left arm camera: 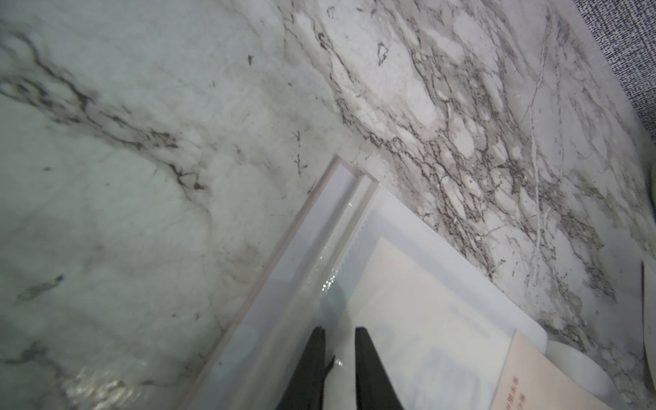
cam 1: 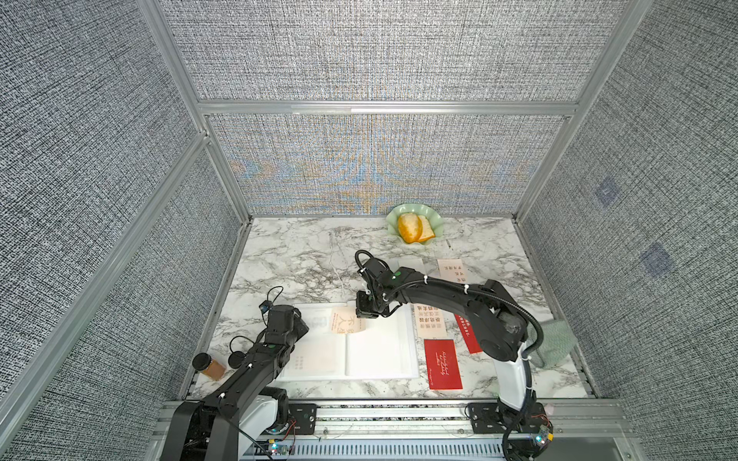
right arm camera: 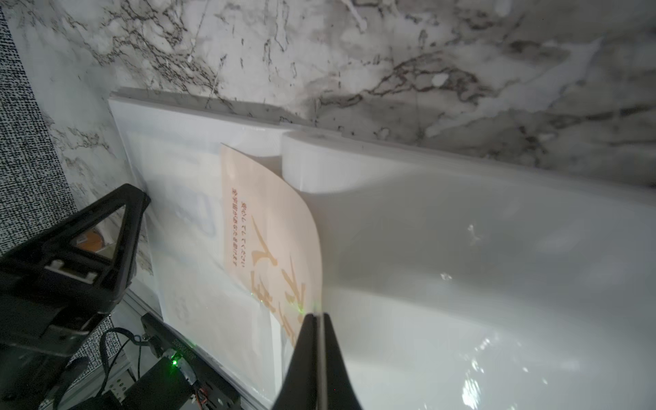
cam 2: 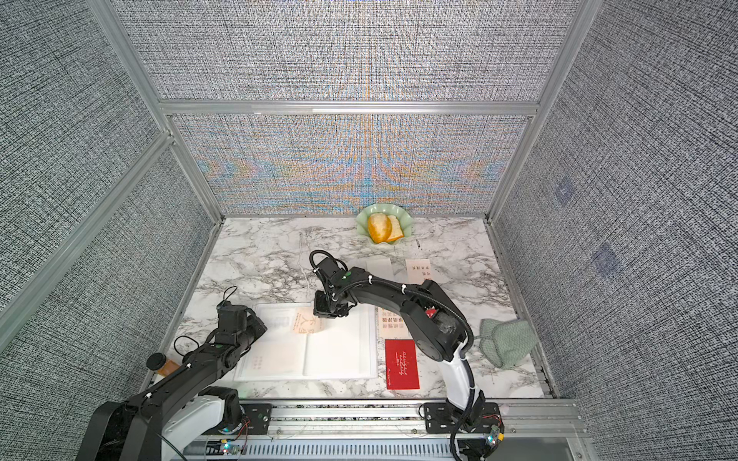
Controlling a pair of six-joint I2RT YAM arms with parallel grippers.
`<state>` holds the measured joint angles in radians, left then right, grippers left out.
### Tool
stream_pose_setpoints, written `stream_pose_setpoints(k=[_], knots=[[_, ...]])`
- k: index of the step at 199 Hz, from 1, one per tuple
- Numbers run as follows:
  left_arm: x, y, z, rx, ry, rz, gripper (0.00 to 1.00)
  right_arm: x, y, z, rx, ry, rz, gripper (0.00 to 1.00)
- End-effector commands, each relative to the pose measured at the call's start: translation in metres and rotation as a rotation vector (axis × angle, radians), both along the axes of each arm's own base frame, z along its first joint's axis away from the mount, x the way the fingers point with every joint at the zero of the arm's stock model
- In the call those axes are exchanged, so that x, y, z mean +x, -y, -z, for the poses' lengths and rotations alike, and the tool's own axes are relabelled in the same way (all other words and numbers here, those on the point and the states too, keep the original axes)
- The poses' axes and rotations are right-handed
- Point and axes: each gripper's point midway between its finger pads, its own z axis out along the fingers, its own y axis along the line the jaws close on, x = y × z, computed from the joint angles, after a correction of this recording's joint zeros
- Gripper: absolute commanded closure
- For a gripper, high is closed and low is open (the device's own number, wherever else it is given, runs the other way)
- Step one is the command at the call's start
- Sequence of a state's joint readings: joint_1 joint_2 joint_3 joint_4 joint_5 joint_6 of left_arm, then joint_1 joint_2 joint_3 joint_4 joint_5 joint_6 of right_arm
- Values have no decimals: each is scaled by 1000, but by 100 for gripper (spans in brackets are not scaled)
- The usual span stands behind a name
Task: Place the photos into the photo albums
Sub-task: Insert the photo into the photo album.
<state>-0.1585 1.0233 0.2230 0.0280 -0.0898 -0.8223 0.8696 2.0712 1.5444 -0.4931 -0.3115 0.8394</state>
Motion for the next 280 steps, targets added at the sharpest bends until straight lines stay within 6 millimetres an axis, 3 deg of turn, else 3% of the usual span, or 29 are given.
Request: stream_pose_setpoints(k=[1,27,83,92,112,128,151,196,233,280], knots=[[-16,-4,15,21,-86,-2,80,8,-20,-1,62,-5,-2,100],[-16,-4,14,22,-84,0,80,11,-37,2,89,-14,-25,100],[-16,-4,13,22,-79,-2,80,6,-48,10,112,-49,-63,100],[-16,-4,13,22,-81,-2,80,5,-46,10,104,-48,-69,100],[-16,-4,14,22,-83,0,80,6,-34,7,85,-29,-64,86],[-16,-4,14,22,-82,-1,80,7,-22,6,70,-22,-50,80],[-16,-4,14,22,-85,0,80,5,-7,6,50,-17,-38,79],[-16,-4,15,23,-87,2,80,-1,3,5,33,-20,-34,78],[-16,-4,14,21,-85,4,80,-4,3,6,26,-22,-37,76],[-15,-3,13,20,-80,10,80,-1,-19,5,40,-23,-66,76]])
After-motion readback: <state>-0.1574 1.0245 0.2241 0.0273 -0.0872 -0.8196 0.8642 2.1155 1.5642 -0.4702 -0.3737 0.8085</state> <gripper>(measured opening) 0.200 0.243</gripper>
